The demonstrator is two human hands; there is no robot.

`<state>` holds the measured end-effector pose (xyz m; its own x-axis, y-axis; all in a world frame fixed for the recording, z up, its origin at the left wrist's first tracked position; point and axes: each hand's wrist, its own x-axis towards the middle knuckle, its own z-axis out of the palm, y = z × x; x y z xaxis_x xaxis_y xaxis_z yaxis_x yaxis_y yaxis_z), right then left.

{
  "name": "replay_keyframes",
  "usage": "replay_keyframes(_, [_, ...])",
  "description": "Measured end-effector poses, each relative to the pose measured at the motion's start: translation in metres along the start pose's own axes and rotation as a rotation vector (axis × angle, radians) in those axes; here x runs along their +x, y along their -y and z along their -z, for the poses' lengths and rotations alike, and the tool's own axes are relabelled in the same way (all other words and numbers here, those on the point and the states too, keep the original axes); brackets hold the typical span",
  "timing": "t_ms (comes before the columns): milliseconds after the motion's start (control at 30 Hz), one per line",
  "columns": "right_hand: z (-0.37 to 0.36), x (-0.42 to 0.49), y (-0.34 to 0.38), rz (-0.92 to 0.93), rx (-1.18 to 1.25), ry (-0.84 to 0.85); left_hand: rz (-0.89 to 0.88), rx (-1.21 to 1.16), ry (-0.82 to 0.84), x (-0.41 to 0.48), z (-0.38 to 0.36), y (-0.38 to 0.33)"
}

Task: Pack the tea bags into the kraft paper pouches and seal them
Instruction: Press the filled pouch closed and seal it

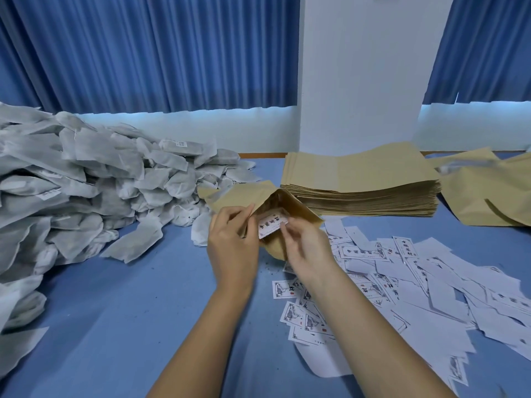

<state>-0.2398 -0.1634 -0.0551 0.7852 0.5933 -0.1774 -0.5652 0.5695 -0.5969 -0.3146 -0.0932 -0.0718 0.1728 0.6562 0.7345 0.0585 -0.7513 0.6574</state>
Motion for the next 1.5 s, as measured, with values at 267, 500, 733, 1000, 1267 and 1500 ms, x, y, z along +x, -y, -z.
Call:
replay_keyframes(267, [0.018, 0.002, -0.009, 0.714, -1.691, 0.175, -0.023, -0.006, -0.028, -0.001, 0.000, 0.000])
replay_keyframes(500, [0.020, 0.000, -0.013, 0.482, -1.763, 0.418, -0.043, -0.045, -0.006, -0.002, -0.001, 0.002])
replay_keyframes(733, [0.022, -0.005, 0.017, 0.602, -1.797, -0.231, -0.013, -0.112, -0.023, 0.002, 0.002, 0.007])
replay_keyframes(1000, [0.028, 0.004, 0.003, 0.074, -1.073, -0.011, 0.110, 0.111, 0.074, 0.006, 0.005, 0.007])
replay_keyframes(1267, [0.029, 0.006, 0.003, -0.047, -0.694, -0.067, -0.293, 0.650, 0.289, 0.011, 0.002, 0.000])
replay_keyframes(1500, [0.028, 0.007, 0.009, -0.028, -0.266, -0.159, -0.199, 0.637, 0.583, 0.006, -0.008, 0.006])
